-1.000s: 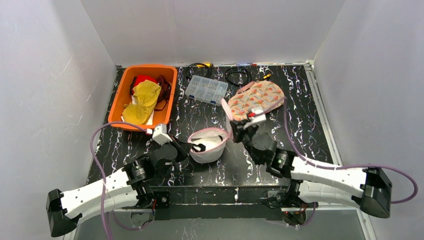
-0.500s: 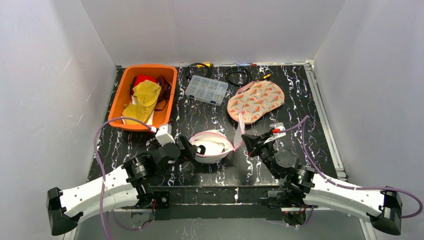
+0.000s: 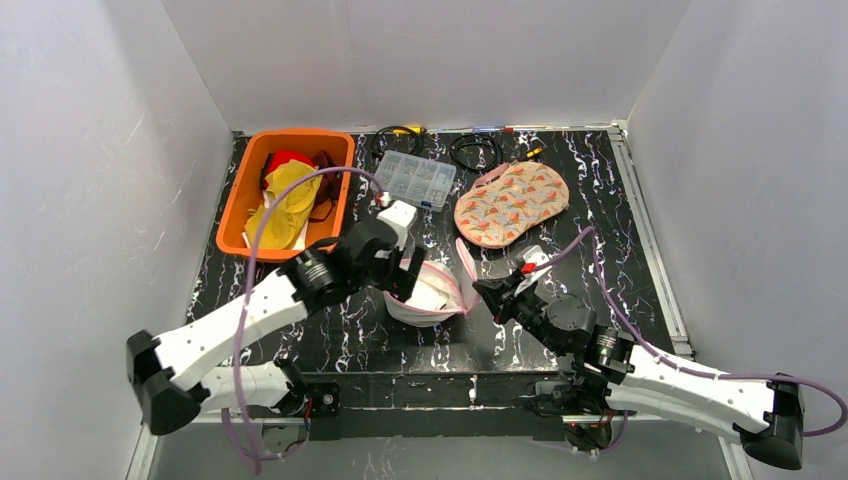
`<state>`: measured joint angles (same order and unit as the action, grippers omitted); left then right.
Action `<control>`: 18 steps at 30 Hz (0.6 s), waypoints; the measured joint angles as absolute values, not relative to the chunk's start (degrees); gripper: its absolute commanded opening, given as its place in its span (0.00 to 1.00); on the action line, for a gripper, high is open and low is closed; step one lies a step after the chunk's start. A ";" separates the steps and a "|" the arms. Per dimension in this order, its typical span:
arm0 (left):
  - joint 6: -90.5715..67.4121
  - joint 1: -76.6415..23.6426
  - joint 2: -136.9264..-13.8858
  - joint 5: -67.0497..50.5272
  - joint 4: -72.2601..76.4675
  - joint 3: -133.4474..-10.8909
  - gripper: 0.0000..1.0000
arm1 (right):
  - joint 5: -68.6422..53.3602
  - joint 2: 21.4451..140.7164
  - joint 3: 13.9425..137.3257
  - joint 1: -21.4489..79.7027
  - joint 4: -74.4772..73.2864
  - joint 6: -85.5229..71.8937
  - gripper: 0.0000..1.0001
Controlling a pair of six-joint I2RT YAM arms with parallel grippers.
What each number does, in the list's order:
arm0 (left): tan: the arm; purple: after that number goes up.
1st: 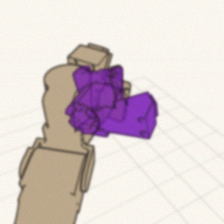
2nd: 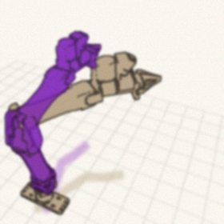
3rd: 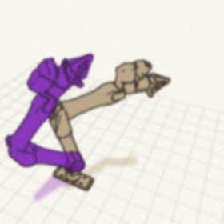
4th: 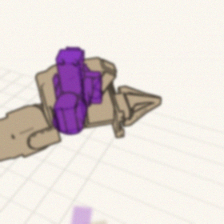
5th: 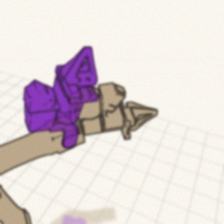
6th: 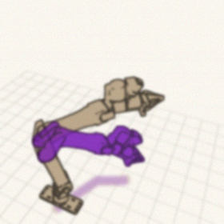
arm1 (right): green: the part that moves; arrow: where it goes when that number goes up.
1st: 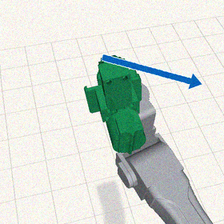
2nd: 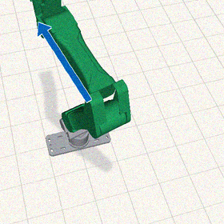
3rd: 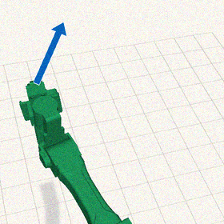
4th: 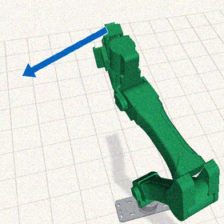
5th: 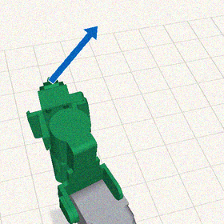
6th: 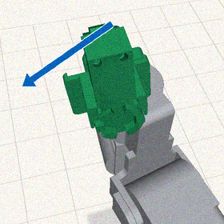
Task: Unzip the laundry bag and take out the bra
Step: Open the laundry bag at the center of the board.
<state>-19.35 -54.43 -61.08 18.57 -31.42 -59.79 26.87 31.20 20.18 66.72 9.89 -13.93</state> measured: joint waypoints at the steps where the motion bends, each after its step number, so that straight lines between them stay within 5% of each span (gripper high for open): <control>1: -16.84 -53.58 -63.59 16.58 -32.14 -60.77 0.90 | 26.41 31.22 20.18 66.72 9.65 -13.56 0.01; 9: 1.30 -50.74 -77.78 8.36 -35.97 -67.72 0.91 | 24.67 31.38 20.27 66.72 8.64 -12.16 0.01; 18: 16.23 -48.62 -79.92 3.27 -30.89 -68.01 0.86 | 23.77 30.48 20.27 66.72 8.03 -11.99 0.01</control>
<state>16.23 -48.62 -79.92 3.27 -30.89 -68.01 23.77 30.48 20.27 66.72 8.03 -11.99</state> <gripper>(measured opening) 0.891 0.031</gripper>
